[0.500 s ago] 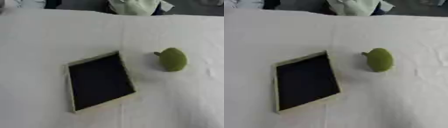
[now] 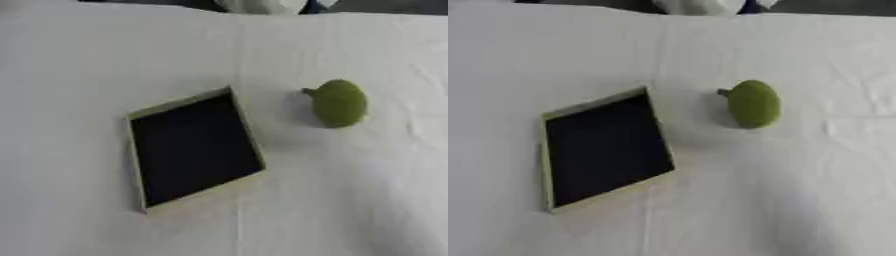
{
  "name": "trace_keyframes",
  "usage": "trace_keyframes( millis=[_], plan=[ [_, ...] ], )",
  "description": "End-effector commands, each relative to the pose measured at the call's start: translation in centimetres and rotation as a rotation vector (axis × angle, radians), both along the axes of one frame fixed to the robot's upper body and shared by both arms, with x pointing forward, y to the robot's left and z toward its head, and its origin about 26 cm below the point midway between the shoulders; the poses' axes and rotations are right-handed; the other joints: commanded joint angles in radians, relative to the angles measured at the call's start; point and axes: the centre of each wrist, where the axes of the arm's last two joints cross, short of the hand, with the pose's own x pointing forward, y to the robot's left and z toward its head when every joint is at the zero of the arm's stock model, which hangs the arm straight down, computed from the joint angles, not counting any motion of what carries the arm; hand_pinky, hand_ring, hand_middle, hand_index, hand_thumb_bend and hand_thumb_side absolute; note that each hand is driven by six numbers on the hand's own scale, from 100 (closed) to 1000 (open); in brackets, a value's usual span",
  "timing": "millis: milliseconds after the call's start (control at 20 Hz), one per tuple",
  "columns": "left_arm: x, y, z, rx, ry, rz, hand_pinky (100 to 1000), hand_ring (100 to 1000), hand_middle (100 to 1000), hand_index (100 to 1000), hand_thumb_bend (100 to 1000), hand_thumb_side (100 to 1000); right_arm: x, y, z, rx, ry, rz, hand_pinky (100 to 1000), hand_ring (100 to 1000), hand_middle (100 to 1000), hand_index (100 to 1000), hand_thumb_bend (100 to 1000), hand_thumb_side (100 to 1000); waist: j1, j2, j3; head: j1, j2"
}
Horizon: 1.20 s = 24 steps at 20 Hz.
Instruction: Pick up objects on the table and place them in the box.
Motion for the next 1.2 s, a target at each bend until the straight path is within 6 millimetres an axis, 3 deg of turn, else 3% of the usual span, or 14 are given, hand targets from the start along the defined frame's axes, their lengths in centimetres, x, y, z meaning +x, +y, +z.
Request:
trace_keyframes(
  millis=[50,450,600,700,1100,1200],
  plan=[
    [-0.6,0.2,1.1,0.029,-0.033,0.014,507,622,638,665,100,450,-0.6,-0.1,1.1,-0.016,-0.032,-0.019,703,730,703,811,100,340,0.001,-0.022,0.004,-0.004,0.006],
    [-0.7,0.3,1.2,0.018,-0.037,0.025,508,622,637,666,100,448,-0.7,-0.5,1.7,0.006,-0.030,-0.063,706,741,713,813,100,328,-0.003,-0.024,0.015,-0.009,-0.005],
    [-0.8,0.5,1.1,0.027,-0.031,0.036,507,622,638,665,100,450,-1.0,-1.0,2.2,-0.047,-0.032,-0.116,725,762,739,820,100,196,-0.010,-0.028,0.008,0.007,-0.009],
    [-0.9,0.7,1.2,0.035,-0.026,0.046,507,622,638,665,100,451,-1.2,-1.4,2.3,-0.124,-0.031,-0.153,741,781,761,829,100,100,-0.018,-0.031,0.001,0.019,-0.008],
    [-1.1,1.1,1.4,0.068,-0.014,0.074,506,623,639,665,100,453,-1.3,-2.6,1.0,-0.527,0.058,-0.255,823,859,857,874,100,100,-0.048,-0.042,-0.017,0.056,-0.014],
    [-1.2,1.1,1.4,0.071,-0.012,0.076,505,623,639,665,100,454,-1.0,-2.8,0.8,-0.631,0.078,-0.271,835,869,872,884,100,145,-0.051,-0.043,-0.016,0.059,-0.018]
  ],
)
